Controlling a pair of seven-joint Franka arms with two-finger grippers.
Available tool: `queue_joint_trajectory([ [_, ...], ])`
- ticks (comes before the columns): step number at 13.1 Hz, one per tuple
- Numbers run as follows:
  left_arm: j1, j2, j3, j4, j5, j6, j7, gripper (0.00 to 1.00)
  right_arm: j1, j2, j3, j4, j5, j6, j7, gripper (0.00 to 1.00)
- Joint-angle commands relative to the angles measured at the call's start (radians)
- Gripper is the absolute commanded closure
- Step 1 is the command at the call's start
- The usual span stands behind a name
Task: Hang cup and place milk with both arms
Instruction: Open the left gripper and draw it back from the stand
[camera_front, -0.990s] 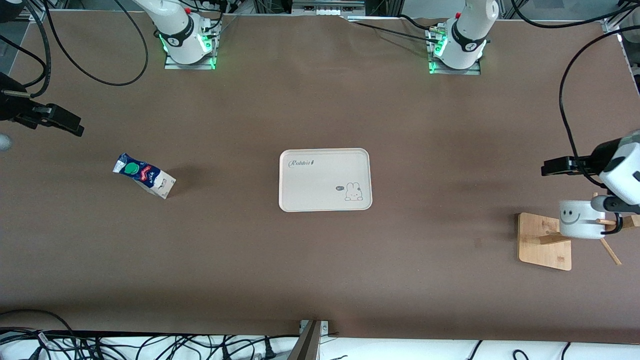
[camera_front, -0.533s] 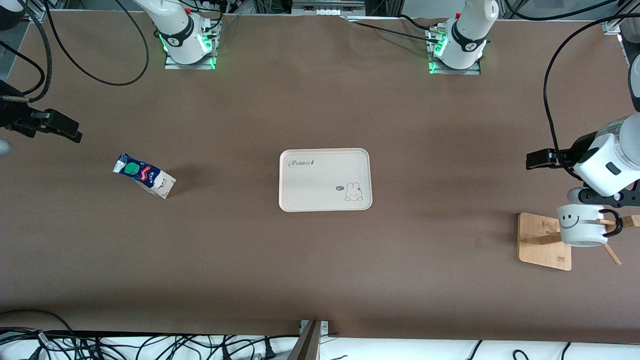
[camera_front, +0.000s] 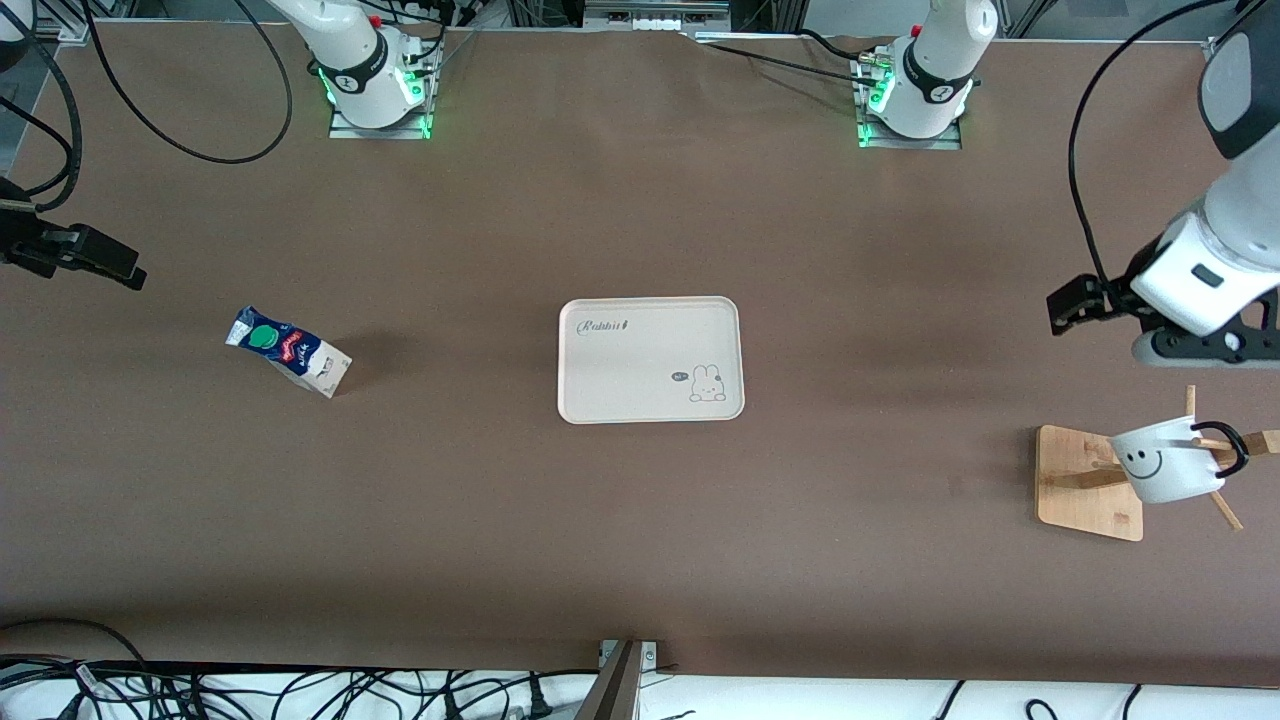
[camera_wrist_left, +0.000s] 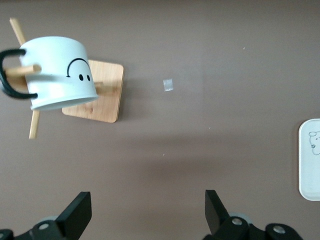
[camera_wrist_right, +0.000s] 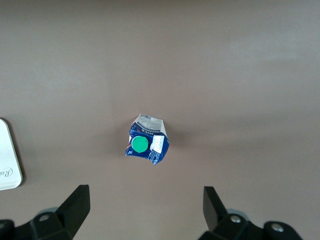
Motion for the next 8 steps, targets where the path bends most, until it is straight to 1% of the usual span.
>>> queue_joint_trajectory([
  [1,-0.110,-0.092,0.126,-0.119,-0.020,0.049,0.011,0.00,-0.016,-0.021,0.012,-0.017,0.017,0.001,-0.015,0.00],
  [2,-0.110,-0.103,0.126,-0.142,-0.020,0.049,0.009,0.00,-0.016,-0.020,0.012,-0.017,0.020,0.002,-0.015,0.00],
  [4,-0.108,-0.110,0.125,-0.146,-0.021,0.050,0.003,0.00,-0.016,-0.017,0.011,-0.017,0.020,0.001,-0.013,0.00],
  [5,-0.107,-0.107,0.125,-0.142,-0.058,0.053,-0.003,0.00,-0.016,-0.017,0.011,-0.018,0.022,0.001,-0.013,0.00],
  [6,-0.098,-0.109,0.126,-0.143,-0.120,0.055,-0.005,0.00,-0.014,-0.015,0.012,-0.017,0.022,0.001,-0.013,0.00],
  [8,-0.087,-0.113,0.128,-0.139,-0.130,0.053,-0.017,0.00,-0.012,-0.015,0.015,-0.017,0.023,0.001,-0.012,0.00],
])
